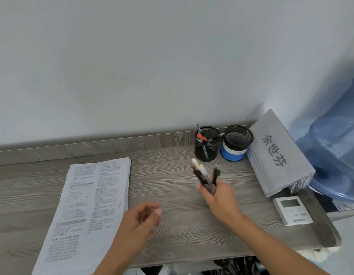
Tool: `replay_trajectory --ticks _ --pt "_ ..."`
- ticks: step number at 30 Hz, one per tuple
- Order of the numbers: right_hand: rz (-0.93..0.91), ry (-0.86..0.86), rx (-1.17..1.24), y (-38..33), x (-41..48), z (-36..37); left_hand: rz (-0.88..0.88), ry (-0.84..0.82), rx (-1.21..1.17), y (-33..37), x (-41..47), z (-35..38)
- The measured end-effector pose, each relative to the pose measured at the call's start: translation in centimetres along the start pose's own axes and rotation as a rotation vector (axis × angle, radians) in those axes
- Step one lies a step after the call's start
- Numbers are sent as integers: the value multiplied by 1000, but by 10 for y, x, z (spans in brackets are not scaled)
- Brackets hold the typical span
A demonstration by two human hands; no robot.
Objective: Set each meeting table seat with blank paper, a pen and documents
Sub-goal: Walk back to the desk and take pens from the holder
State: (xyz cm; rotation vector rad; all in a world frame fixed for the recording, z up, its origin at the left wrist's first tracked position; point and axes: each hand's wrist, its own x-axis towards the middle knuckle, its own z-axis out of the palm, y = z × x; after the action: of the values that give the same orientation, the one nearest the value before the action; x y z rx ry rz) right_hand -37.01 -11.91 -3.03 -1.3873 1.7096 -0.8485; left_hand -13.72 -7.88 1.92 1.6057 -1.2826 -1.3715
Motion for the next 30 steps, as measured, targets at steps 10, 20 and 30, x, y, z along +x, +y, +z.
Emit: replay_trajectory --ticks 10,20,30 --pt "122 -827 257 -89 -55 30 41 55 -451 23 6 2" --pt "202 -943 257 -92 -84 71 28 490 -564 -15 -23 -23" --pt "77 -1134 87 -80 -97 83 -39 1076 -615 -41 -112 -45"
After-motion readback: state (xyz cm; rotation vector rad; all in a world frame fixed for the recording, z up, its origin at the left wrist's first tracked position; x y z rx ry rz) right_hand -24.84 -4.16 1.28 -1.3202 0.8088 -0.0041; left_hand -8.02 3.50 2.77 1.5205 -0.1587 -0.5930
